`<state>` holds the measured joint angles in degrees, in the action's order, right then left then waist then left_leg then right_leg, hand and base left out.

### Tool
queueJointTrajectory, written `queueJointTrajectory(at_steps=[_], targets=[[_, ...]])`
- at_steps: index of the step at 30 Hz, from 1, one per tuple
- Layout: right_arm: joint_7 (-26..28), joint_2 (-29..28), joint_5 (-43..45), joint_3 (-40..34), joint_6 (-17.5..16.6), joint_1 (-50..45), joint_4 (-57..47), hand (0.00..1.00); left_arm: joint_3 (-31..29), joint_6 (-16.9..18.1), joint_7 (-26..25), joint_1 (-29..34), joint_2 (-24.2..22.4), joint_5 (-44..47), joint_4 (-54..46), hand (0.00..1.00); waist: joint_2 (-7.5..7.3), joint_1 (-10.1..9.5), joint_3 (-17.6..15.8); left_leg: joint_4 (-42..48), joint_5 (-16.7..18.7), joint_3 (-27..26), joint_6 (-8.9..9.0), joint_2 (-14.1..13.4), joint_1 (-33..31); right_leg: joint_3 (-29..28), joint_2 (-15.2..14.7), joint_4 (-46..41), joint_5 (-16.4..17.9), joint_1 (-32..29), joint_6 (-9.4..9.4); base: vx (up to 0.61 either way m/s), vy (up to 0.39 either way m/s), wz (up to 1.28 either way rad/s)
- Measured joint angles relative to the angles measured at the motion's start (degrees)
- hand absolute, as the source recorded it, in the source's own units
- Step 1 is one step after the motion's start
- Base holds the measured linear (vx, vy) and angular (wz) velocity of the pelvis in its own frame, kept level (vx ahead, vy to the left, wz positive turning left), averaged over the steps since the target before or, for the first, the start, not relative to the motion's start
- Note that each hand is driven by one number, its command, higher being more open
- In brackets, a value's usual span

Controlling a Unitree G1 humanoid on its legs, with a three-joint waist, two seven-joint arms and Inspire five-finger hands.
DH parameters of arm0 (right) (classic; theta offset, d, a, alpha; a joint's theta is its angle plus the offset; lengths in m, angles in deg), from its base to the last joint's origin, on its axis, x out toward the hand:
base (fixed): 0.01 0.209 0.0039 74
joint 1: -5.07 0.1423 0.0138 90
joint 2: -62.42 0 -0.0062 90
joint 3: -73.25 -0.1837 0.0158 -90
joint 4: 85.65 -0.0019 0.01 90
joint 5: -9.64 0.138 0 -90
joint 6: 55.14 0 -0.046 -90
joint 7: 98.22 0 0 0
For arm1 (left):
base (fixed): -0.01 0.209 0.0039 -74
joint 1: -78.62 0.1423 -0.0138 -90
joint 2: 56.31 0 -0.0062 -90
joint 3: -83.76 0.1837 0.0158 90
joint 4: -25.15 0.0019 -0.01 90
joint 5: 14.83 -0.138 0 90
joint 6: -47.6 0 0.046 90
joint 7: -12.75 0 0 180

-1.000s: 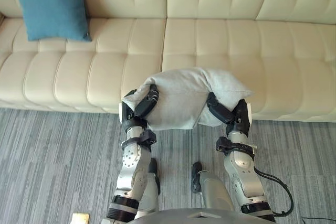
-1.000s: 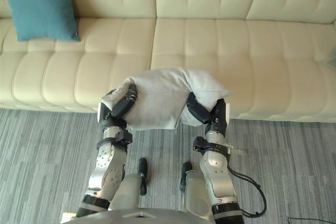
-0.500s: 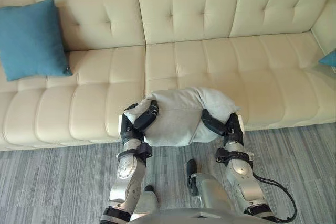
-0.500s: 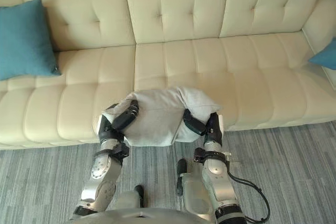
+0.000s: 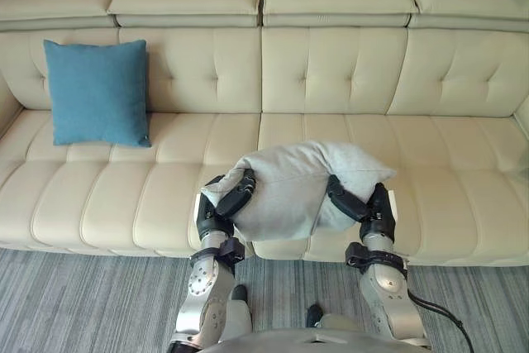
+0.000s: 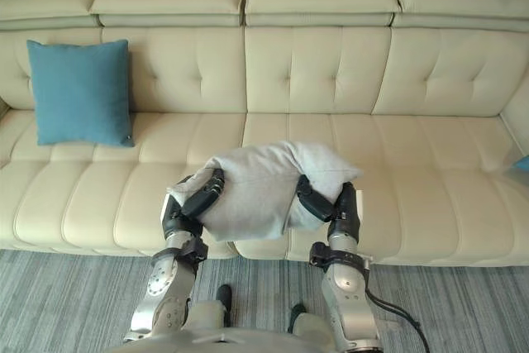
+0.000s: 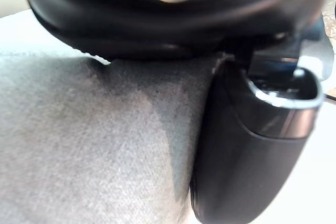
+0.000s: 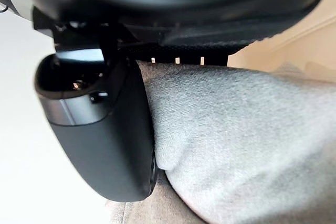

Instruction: Pick up cushions and gather them together orderly.

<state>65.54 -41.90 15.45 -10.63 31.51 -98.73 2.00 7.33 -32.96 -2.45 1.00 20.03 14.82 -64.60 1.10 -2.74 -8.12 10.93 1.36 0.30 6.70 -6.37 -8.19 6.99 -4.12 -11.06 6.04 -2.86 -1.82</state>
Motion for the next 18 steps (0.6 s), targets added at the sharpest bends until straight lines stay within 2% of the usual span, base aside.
queueJointTrajectory(at_steps=[2,3,5,11,14,18], targets=[[0.25,-0.48,-0.1,0.04,0.04,0.11,0.7,0.0,0.01,0.01,0.0,0.17,0.6,-0.01,0.0,0.0,-0.38,-0.17,0.24,-2.16,-0.48,-1.14,-0.72,1.26,2.21,-0.97,-1.23,0.44,0.01,0.76,-0.83,0.04,0.145,-0.21],[0.37,-0.42,-0.09,0.04,0.04,0.16,1.31,0.0,0.19,0.04,0.0,0.15,0.79,-0.14,-0.01,0.0,-0.36,-0.02,0.36,-4.42,-1.13,-1.66,-1.66,2.26,4.02,-1.41,-2.08,1.75,-0.48,1.89,-1.68,0.04,0.125,-0.13],[0.38,0.0,-0.1,0.04,0.06,0.83,2.32,0.0,1.06,0.09,0.0,0.14,2.24,-0.15,-0.01,0.0,-0.51,-0.15,0.78,-6.21,-1.72,-2.61,-2.12,2.39,4.88,-2.37,-2.13,3.42,-1.52,2.16,-2.32,0.03,0.068,-0.22],[0.4,1.26,-0.32,0.06,0.33,4.96,4.98,0.0,1.79,-0.23,-0.15,-0.9,4.3,-0.97,0.11,0.0,-0.86,0.19,1.26,-9.14,-2.78,-4.67,-2.3,2.49,5.91,-4.29,-1.65,9.19,-5.09,3.38,-2.52,0.04,0.039,-0.21],[-0.59,2.11,-1.33,0.06,0.35,9.61,6.89,0.0,1.78,-0.57,-1.46,-5.08,5.23,-1.81,1.66,0.0,-0.92,0.21,1.29,-9.21,-2.86,-4.67,-2.3,2.4,5.83,-4.43,-1.43,10.74,-5.94,3.87,-2.43,0.03,0.015,-0.04],[-2.39,2.95,-1.45,0.15,0.37,20.56,10.7,0.0,1.06,-0.64,-4.53,-14.0,8.18,-3.28,2.88,0.0,-1.02,-0.05,1.26,-9.83,-3.68,-4.67,-2.32,1.81,4.03,-4.75,-0.6,12.8,-7.73,2.53,-1.77,-0.01,-0.01,-0.05]])
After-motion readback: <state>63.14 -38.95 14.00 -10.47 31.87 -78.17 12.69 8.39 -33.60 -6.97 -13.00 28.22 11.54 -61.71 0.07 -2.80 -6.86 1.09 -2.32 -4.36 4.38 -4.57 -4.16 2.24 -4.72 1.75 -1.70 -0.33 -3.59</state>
